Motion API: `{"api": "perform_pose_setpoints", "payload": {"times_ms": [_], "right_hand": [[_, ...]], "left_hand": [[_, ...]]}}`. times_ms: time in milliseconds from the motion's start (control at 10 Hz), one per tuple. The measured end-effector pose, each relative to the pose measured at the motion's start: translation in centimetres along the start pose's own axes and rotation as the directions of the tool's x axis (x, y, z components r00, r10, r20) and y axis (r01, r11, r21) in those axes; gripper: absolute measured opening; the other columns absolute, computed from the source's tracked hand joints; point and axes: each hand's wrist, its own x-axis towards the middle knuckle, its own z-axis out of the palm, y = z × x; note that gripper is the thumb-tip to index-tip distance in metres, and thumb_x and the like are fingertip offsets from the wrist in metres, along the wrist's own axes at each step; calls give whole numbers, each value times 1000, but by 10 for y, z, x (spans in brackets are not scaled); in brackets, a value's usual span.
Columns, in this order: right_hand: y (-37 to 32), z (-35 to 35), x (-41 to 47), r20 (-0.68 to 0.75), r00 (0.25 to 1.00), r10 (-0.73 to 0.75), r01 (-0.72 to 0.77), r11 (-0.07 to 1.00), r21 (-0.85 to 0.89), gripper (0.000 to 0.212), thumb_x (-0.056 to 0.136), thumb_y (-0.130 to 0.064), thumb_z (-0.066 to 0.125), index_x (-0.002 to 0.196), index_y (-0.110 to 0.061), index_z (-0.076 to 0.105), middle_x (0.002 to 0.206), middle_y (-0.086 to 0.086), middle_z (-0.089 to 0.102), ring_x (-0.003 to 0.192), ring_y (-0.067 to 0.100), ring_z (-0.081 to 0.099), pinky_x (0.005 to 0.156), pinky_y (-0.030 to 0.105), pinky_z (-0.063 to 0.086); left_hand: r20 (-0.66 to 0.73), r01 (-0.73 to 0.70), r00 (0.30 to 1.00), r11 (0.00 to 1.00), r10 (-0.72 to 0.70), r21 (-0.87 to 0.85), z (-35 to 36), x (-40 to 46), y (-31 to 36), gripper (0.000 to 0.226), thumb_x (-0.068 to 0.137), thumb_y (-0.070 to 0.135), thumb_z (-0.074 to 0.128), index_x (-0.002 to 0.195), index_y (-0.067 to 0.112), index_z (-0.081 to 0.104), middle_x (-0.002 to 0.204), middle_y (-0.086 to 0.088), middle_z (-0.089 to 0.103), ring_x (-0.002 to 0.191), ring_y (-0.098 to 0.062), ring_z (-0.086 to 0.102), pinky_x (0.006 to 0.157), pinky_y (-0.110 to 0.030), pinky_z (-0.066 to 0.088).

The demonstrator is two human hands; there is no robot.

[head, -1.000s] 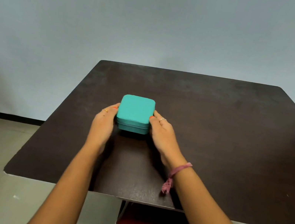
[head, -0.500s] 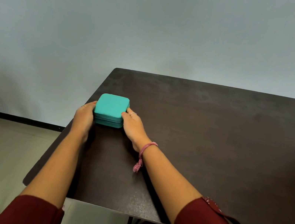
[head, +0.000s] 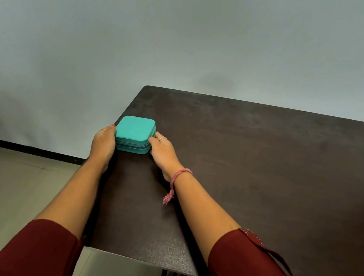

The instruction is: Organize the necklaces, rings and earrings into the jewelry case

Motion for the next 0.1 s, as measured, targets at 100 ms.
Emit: {"api": "perform_pose_setpoints", "payload": {"times_ms": [100], "right_hand": [[3, -19, -11, -67, 998, -4, 1, 999, -44, 48, 101, -22, 35, 148, -14, 30, 153, 1, 32, 142, 18, 28, 116, 31, 21]], "left_hand": [[-147, -149, 974, 977, 172, 155, 6, -14, 2, 43, 101, 29, 34, 135, 7, 48, 137, -12, 48, 127, -25, 45, 99, -32, 39]]}}
